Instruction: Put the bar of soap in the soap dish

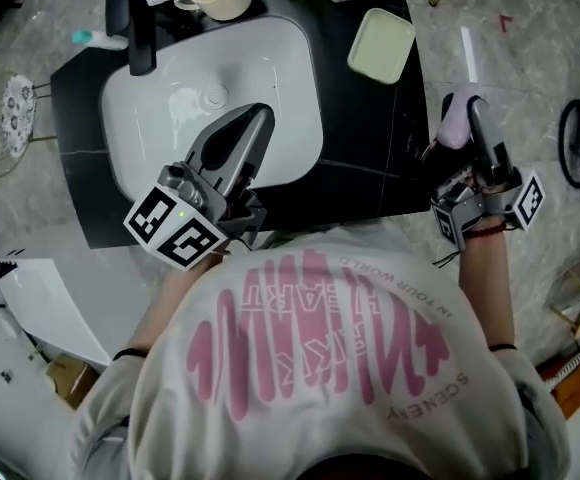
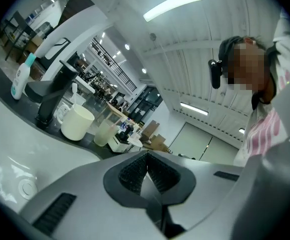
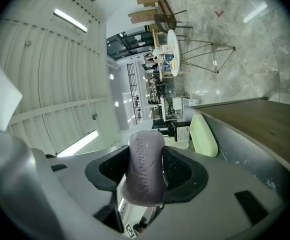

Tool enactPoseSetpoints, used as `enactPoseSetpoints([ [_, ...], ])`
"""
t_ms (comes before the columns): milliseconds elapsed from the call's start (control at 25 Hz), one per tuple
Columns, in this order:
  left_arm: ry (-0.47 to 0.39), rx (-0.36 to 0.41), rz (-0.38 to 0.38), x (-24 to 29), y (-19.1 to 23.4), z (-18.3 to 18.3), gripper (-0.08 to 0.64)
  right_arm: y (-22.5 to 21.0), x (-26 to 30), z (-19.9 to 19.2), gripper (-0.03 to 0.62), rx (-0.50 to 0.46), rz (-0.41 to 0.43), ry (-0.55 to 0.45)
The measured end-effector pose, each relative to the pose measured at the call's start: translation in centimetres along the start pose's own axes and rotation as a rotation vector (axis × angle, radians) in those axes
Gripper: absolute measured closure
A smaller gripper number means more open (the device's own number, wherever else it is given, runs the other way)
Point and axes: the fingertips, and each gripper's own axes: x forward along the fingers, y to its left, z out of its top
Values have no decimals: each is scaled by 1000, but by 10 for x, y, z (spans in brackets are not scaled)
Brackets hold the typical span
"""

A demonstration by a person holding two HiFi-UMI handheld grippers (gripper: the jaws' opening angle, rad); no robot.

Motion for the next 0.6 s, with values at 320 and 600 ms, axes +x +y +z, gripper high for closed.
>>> enactPoseSetpoints([
  [320,97,-140,-19,-9,25,-41,552,-23,3,-11,374,-32,-82,-56],
  [600,57,-147,61,-28,25,-49,552,-37,29,-10,374,-31,-125,34],
])
